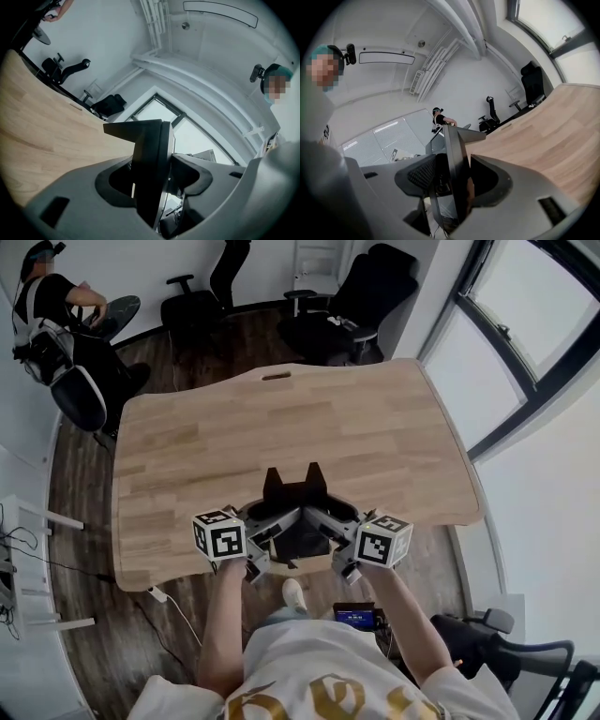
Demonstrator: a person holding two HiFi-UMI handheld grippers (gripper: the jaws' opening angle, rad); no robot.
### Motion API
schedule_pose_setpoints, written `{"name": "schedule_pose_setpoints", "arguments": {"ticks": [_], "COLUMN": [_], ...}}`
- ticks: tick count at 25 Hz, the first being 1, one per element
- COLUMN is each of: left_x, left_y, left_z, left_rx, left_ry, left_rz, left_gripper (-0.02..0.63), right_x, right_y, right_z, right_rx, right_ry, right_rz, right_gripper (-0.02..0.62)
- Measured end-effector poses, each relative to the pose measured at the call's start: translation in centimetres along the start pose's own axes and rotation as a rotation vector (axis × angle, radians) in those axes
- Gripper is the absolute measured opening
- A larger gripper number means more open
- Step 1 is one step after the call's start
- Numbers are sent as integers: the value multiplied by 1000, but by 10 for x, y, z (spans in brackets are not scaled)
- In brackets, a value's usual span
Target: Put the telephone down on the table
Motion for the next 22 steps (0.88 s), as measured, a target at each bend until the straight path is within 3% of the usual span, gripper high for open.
{"name": "schedule_pose_setpoints", "arguments": {"ticks": [22], "left_x": [-46], "left_y": [-17], "left_z": [59], "left_rx": [-25], "left_ry": [2], "left_rz": [0], "left_gripper": [219], "right_x": [-34], "right_y": [-56], "right_z": [-41], "right_rx": [-25], "right_ry": [-14], "right_rz": [3], "right_gripper": [212]}}
Point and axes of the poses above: the fingertips, and each gripper's own axes: y backward along the fingers, z to its left, x out of its underside, the point moved 1 cm from there along y, backward along the fingers, and after that the axes turned 1 degree about -y, right-handed, at the moved point
